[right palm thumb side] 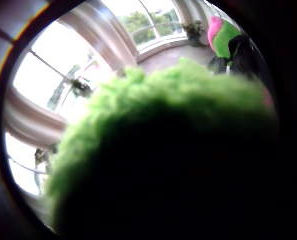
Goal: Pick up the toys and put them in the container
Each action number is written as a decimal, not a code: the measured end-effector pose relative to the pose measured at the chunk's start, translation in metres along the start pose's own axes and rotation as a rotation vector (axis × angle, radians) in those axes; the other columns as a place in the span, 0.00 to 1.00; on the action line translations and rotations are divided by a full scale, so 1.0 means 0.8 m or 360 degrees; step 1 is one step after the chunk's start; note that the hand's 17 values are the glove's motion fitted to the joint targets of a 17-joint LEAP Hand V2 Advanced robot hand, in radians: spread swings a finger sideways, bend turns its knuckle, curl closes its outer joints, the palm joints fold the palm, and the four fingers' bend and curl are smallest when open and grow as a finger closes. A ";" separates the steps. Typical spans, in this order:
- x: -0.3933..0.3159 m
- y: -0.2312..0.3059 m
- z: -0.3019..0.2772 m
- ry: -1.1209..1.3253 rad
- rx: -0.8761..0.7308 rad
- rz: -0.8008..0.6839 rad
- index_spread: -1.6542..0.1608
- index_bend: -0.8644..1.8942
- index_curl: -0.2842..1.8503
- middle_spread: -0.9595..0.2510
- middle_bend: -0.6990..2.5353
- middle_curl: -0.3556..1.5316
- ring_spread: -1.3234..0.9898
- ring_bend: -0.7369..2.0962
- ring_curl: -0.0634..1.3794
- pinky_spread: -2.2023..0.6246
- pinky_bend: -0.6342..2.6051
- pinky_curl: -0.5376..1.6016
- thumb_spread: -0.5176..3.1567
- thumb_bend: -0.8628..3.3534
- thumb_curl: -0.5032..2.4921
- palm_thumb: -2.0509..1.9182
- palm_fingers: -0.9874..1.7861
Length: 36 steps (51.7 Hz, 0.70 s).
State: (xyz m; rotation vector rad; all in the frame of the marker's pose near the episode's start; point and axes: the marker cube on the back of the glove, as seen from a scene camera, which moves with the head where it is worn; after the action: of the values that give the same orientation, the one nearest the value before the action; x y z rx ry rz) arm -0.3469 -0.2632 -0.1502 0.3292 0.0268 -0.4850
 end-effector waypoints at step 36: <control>0.126 0.107 0.039 -0.0005 -0.0655 -0.0027 0.69 0.34 0.32 0.73 0.26 0.35 0.57 0.40 0.21 0.79 0.65 0.46 0.42 0.18 0.34 0.49 0.27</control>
State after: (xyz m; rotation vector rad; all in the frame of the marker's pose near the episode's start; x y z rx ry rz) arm -0.2197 -0.2473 -0.1051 -0.0752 0.1246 -0.4842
